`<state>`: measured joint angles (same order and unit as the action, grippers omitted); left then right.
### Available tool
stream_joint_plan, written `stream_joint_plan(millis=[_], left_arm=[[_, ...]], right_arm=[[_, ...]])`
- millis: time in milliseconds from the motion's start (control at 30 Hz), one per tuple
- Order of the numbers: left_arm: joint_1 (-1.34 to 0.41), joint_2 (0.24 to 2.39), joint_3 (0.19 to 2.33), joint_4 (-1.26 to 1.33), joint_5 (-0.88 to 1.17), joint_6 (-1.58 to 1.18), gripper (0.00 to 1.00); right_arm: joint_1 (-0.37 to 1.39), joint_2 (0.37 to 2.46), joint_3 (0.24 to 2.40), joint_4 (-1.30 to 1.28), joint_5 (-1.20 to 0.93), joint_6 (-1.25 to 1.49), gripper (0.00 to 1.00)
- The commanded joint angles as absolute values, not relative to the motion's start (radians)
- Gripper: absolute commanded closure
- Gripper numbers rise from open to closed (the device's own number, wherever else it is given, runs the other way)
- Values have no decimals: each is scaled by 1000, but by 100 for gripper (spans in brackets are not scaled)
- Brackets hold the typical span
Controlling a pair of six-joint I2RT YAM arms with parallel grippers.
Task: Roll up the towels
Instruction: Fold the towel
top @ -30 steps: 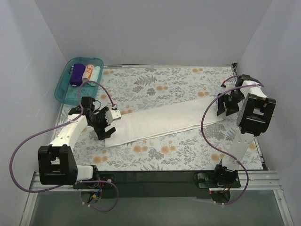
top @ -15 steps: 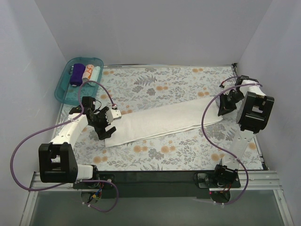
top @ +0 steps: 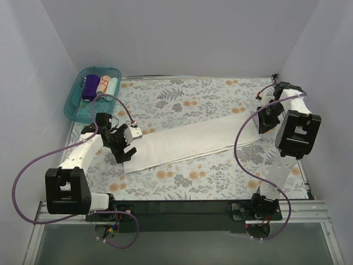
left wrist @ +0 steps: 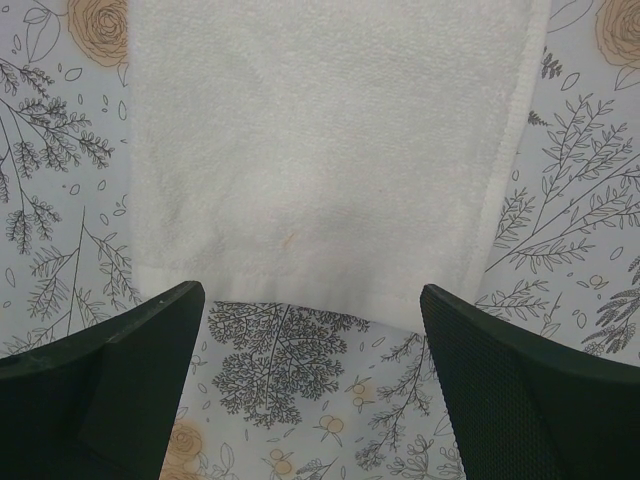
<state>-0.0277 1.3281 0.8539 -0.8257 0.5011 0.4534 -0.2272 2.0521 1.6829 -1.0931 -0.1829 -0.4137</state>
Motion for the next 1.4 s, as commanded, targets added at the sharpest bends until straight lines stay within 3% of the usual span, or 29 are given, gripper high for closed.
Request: stream_joint_plan(millis=[0,133,433,533,633,667,900,1133,1200,1367], left_arm=[[-29,1318,890,-816,531,440,16],[-29,1319,893,-816,531,437,16],[-29,1307,879,-821,528,433,16],[-29,1307,881,-824,520,433,16],[-29,1307,881,-816,514,433,16],[-29,1308,879,-815,512,431,16],[-29,1347,884,-773,451,388,22],[-29,1370,885,-782,439,384,27],[-29,1370,894,-784,449,370,27],[-29,1402,926,-818,485,316,30]], right_arm=[[-261,2057,1672,-1097,-99,-430,78],[-264,2056,1652,-1066,-176,-442,60],[-262,2149,1626,-996,-313,-472,54],[-264,2160,1626,-985,-316,-480,61],[-262,2140,1614,-995,-295,-476,96],[-264,2126,1608,-1003,-284,-476,99],[-262,1948,1500,-1032,-203,-463,99],[-265,1979,1422,-945,-55,-429,98],[-265,1990,1408,-942,-51,-431,89],[-267,1965,1381,-946,-48,-460,81]])
